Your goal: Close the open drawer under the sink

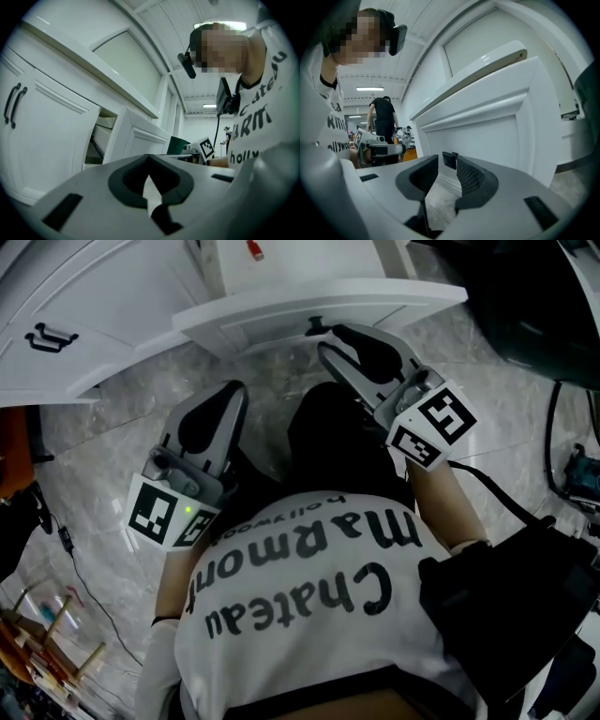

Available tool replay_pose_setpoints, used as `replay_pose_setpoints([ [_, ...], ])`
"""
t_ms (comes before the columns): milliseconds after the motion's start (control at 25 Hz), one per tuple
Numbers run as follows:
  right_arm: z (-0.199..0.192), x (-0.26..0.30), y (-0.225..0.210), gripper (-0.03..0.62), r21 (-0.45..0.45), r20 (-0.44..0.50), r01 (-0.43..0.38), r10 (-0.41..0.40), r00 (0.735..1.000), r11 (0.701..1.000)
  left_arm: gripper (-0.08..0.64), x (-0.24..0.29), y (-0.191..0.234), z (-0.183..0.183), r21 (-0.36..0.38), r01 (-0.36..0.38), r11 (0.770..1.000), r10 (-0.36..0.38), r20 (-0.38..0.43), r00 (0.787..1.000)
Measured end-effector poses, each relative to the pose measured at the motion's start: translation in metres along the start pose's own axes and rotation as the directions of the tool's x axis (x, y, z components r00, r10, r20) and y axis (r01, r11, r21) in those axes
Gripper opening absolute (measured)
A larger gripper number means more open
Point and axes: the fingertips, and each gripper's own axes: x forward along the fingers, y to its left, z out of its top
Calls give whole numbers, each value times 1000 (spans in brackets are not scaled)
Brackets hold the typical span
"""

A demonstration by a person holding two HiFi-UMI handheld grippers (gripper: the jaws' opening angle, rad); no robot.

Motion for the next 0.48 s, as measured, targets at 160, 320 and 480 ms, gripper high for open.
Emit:
replay_pose_setpoints([
  [160,2,4,-2,130,-27,-15,64,-65,998,998,8,-9,2,5,-6,-30,1000,30,18,999],
  [320,2,11,-1,138,-82,-21,135,-137,990,988,8,-15,-1,5,5,-41,999,41,14,999],
  [480,3,11,-4,106,-69,-12,197,-198,980,978,8,-23,-3,3,6,-52,999,52,14,999],
])
